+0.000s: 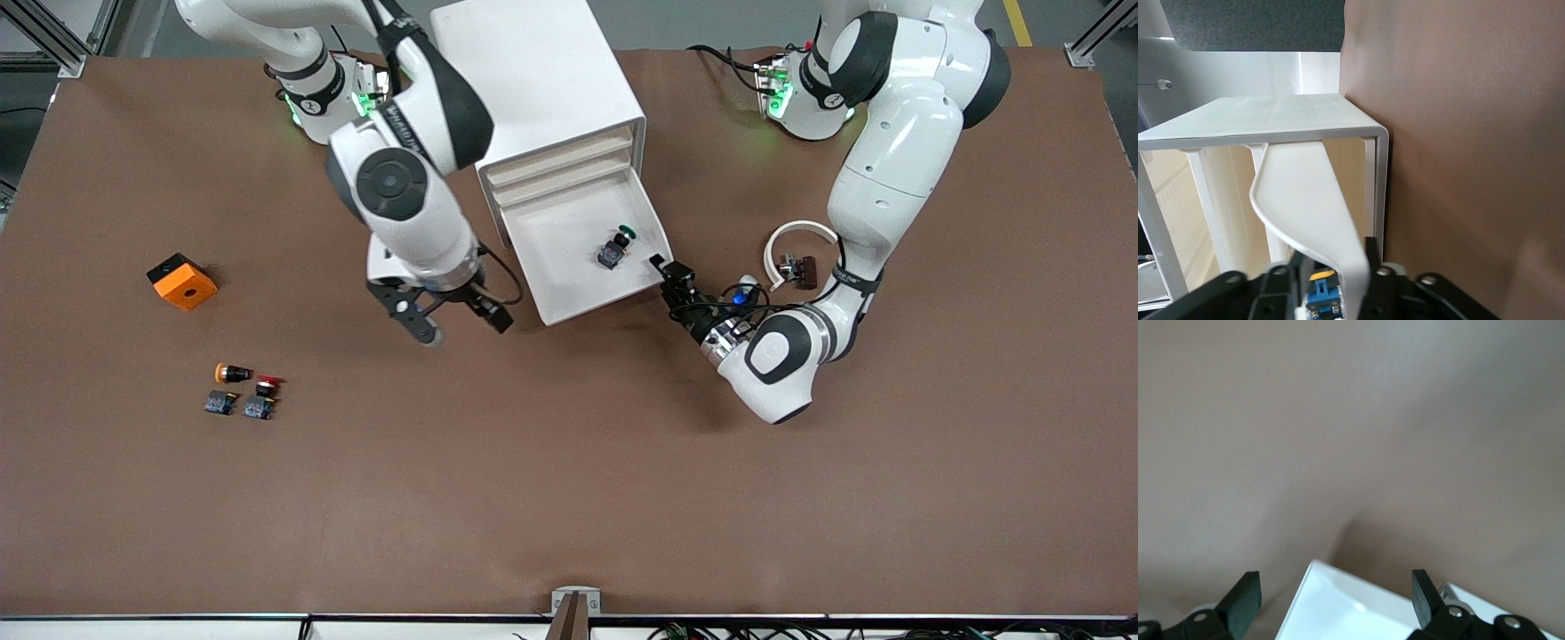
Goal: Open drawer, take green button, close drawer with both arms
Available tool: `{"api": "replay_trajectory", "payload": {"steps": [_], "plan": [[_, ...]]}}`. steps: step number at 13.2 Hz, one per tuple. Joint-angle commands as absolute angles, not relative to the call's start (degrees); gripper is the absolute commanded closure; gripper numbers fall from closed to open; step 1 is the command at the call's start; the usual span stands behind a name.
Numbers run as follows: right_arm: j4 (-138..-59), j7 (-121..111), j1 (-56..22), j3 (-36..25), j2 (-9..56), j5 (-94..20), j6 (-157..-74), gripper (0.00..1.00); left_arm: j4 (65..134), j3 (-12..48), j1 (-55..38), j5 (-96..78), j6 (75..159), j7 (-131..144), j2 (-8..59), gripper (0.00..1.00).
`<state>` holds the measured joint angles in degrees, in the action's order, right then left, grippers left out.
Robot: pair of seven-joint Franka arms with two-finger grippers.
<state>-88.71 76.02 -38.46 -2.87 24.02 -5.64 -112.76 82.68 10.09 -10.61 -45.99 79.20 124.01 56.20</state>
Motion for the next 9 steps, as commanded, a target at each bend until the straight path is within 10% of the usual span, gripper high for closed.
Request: {"api": "replay_trajectory", "payload": {"steps": [1,9], "plan": [[-83.50,77.17,-43.40,-3.60,28.03,-5.63,-112.15,0.00,81.56,10.11,-10.55,-47.37,78.84,124.37,56.95,0.00],[-82.97,77.43,-52.64,-3.69,33.03,-4.04,-117.32,0.00,75.77,10.11,-9.76,-45.10,79.72,114.63,55.99,0.00]]}}
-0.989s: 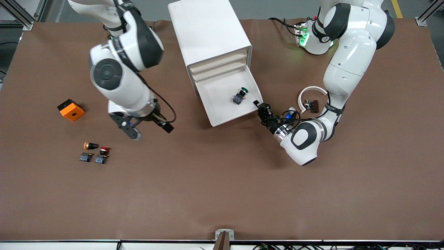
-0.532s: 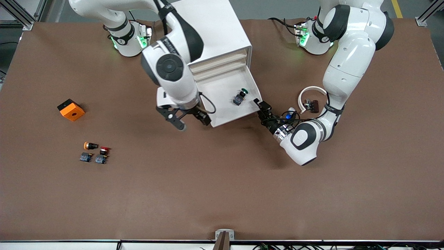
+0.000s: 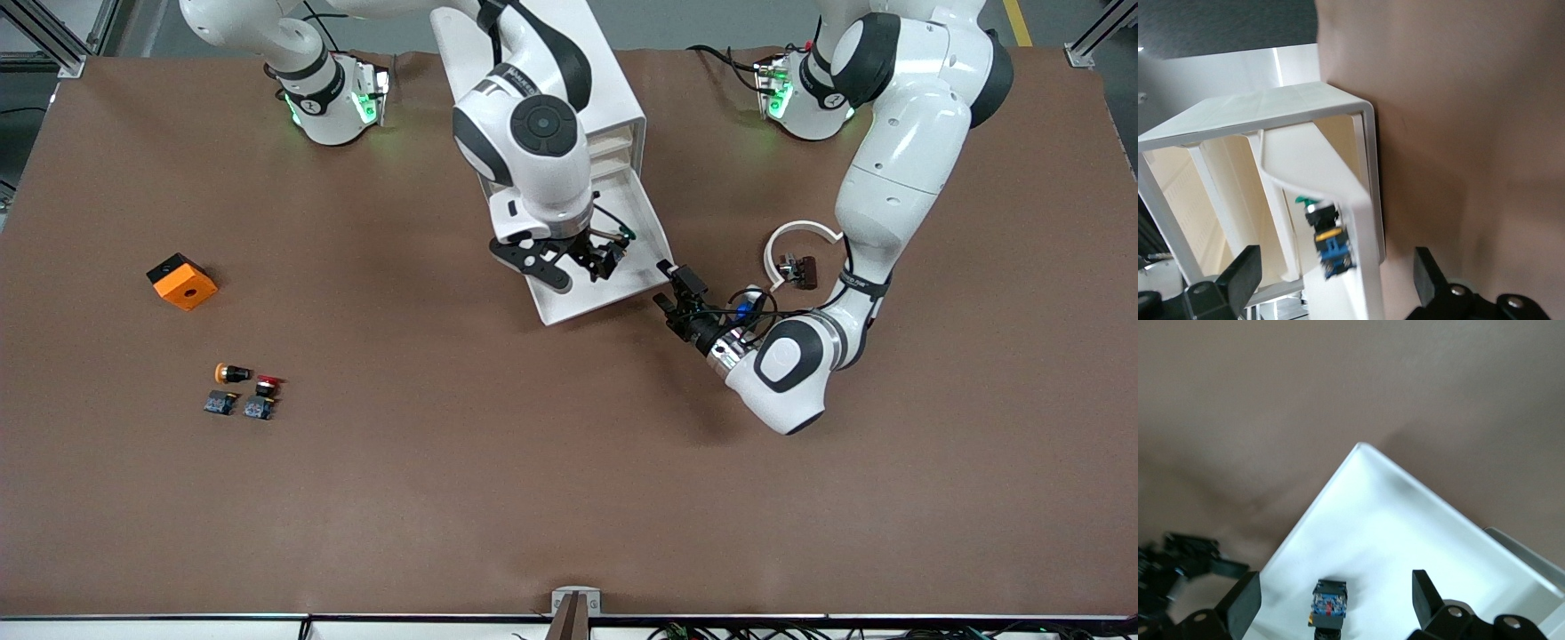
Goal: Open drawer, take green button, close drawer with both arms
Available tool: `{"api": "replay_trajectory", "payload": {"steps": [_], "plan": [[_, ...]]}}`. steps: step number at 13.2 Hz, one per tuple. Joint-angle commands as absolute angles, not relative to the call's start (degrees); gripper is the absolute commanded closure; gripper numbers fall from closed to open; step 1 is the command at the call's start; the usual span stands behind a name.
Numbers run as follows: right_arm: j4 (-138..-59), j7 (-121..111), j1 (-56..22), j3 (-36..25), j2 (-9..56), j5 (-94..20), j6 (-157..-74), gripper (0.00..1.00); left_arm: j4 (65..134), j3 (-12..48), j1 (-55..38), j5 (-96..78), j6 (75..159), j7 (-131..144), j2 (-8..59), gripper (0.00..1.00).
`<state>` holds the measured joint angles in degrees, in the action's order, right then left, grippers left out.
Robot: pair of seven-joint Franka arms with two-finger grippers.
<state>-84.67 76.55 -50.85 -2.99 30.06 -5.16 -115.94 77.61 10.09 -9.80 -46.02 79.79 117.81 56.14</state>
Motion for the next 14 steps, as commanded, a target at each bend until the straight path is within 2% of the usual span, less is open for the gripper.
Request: {"api": "replay_trajectory", "payload": {"steps": [1,4,8,14], "plan": [[-82.88,78.13,-53.78,-3.69,34.44,-3.96,-118.29,0.00,75.15,10.11,-9.67,-44.74,79.72,112.52,55.73,0.00],[-82.88,82.16,-56.07,-3.69,38.57,-4.04,-124.00,0.00,75.06,10.20,-8.79,-40.62,79.63,105.58,53.97,0.00],[-82.88,84.11,-57.30,-3.69,40.25,-3.96,-124.45,0.00,75.06,10.28,-7.65,-33.33,79.80,92.58,52.30,0.00],[-82.97,85.43,-58.01,-3.69,40.43,-4.13,-123.93,0.00,75.93,9.14,-8.88,-22.08,91.91,65.60,48.16,0.00]]}}
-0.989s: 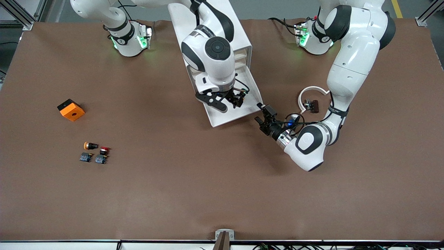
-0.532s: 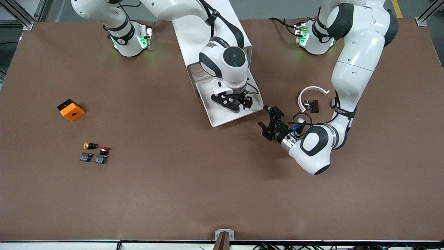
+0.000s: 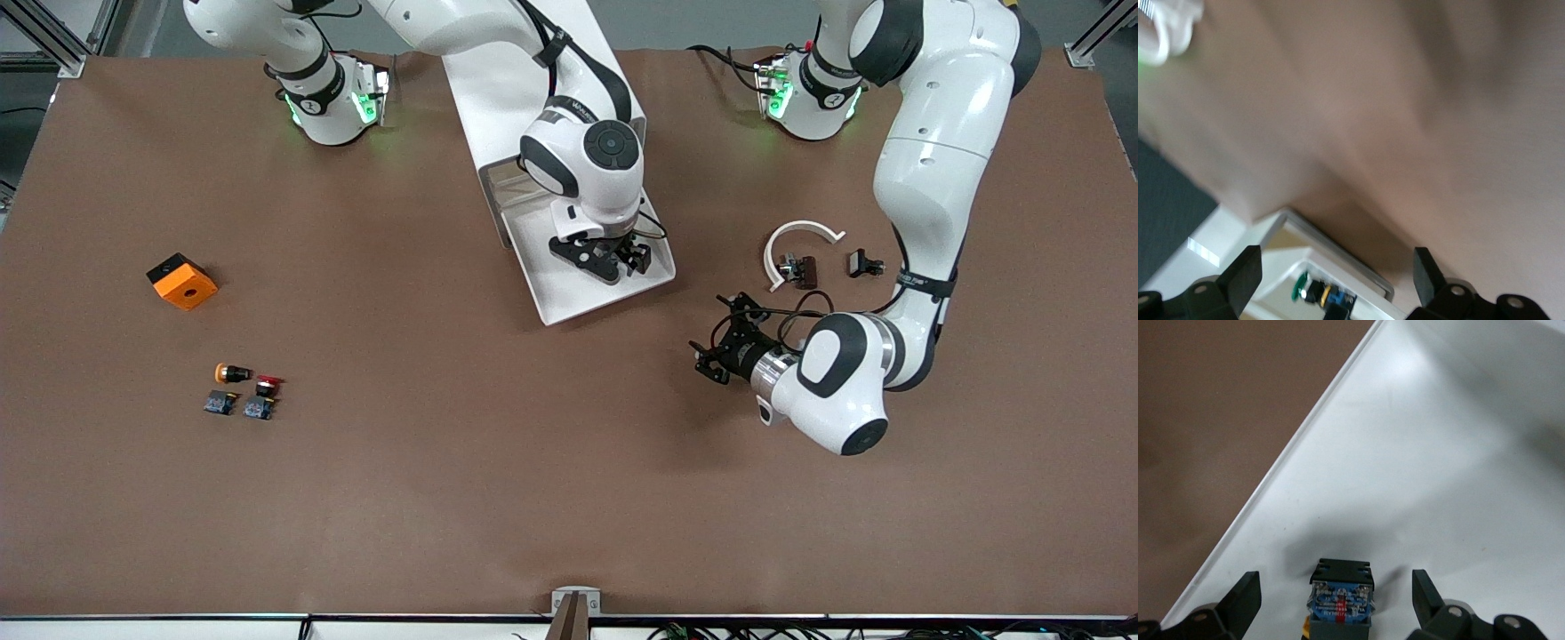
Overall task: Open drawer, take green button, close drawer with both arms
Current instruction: 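Carry the green button toward the button row with the right gripper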
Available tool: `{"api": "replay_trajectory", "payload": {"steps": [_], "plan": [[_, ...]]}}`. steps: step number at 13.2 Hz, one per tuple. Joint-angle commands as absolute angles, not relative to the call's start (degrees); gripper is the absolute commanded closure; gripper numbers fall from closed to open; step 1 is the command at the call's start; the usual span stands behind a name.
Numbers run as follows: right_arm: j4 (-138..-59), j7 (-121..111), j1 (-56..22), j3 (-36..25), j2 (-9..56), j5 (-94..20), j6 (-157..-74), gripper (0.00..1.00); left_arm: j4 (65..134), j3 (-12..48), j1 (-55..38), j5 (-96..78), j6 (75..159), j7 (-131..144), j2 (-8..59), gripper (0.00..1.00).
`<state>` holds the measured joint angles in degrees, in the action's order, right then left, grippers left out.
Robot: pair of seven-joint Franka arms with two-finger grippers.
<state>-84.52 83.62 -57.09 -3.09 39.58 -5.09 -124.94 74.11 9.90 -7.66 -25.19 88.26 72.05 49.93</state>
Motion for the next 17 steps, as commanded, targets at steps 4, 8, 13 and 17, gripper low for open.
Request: {"api": "replay_trajectory", "payload": {"steps": [4,8,13,17], "plan": [[-83.06,86.92,-58.01,-3.69,40.87,-4.22,-124.36,0.00,76.20,9.14,-9.23,-20.14,96.32,54.78,47.20,0.00],[-82.97,87.36,-58.09,-3.69,41.66,-4.31,-124.37,0.56,76.38,9.58,-11.86,-13.29,104.04,51.77,44.65,0.00],[-82.71,89.91,-58.01,-3.69,41.75,-4.57,-124.54,1.00,76.55,9.58,-14.85,-6.94,109.42,52.55,42.54,0.00],[-79.46,88.95,-56.17,-3.69,41.40,-4.75,-123.93,1.00,75.94,9.67,-15.64,-7.47,110.13,53.00,42.63,0.00]]}}
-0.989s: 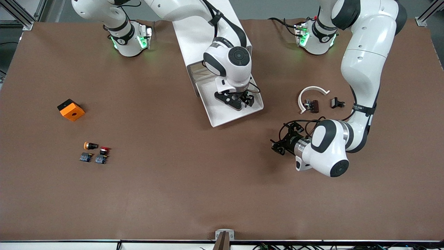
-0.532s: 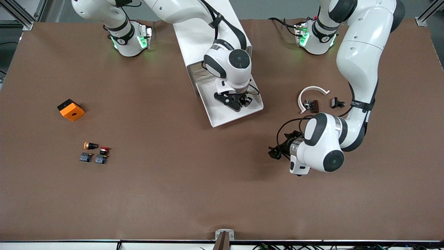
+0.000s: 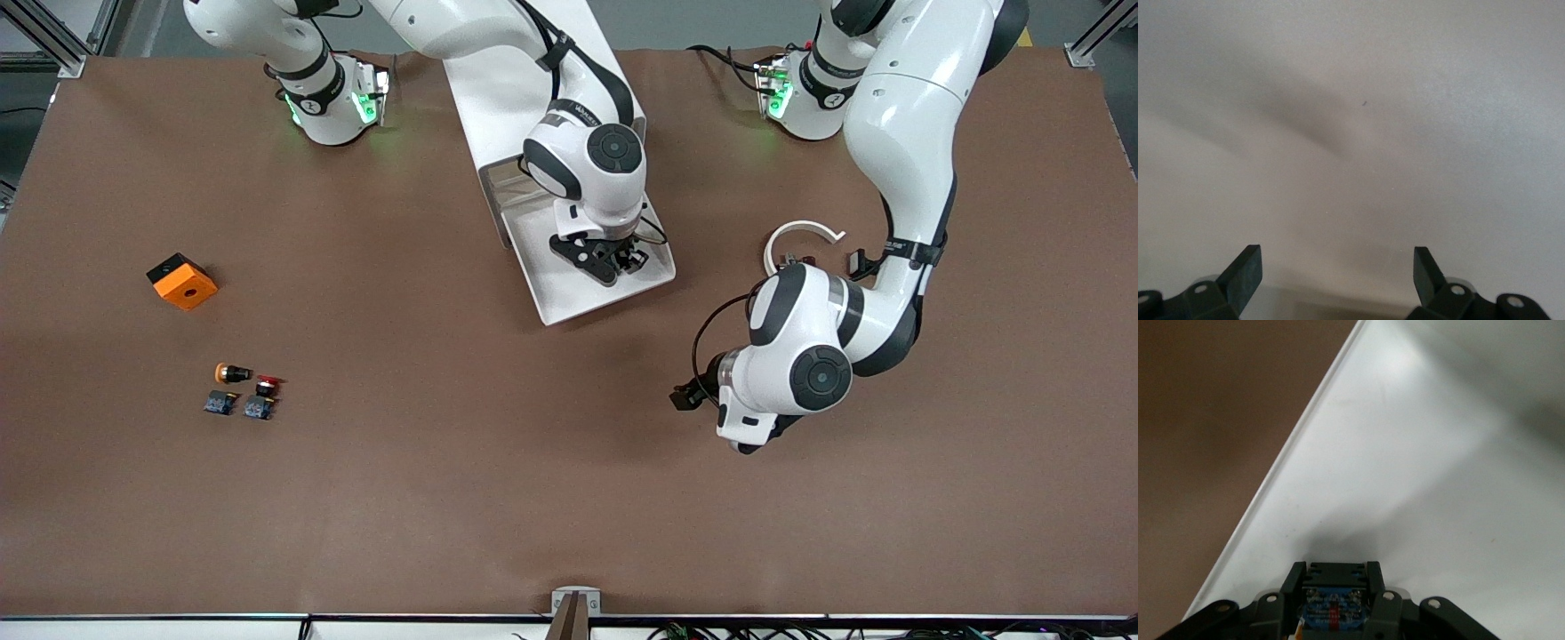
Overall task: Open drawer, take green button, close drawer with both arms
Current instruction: 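Carry the green button toward the button row with the right gripper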
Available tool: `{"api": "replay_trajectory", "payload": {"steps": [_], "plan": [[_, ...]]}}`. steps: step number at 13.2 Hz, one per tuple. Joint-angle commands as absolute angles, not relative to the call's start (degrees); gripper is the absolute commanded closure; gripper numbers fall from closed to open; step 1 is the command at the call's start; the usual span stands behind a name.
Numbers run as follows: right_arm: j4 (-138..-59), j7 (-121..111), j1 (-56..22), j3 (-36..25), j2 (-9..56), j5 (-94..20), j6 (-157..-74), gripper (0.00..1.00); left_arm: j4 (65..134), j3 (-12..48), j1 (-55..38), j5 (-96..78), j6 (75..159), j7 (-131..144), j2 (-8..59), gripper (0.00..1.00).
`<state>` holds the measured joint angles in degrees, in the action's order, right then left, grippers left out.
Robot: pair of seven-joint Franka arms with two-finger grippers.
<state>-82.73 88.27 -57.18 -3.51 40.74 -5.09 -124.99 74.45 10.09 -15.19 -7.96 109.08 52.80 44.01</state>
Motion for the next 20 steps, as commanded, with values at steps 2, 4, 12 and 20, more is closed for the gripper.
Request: {"api": "replay_trajectory", "payload": {"steps": [2,4,12,20], "plan": [[-77.62,87.99,-54.32,-3.60,41.05,-4.92,-123.75,1.00,75.94,9.67,-15.56,-7.30,110.13,52.74,42.63,0.00],[-77.08,82.83,-52.22,-3.69,40.52,-4.92,-123.75,1.00,75.94,9.84,-15.21,-7.30,110.04,52.21,41.58,0.00],[-77.61,46.19,-36.84,-3.69,34.19,-5.19,-116.03,1.00,78.13,9.84,-18.01,-6.86,110.04,51.94,40.96,0.00],[-84.71,12.95,-20.50,-3.96,32.52,-4.83,-117.49,1.00,81.64,9.84,-22.85,-5.20,112.05,52.47,41.13,0.00]]}}
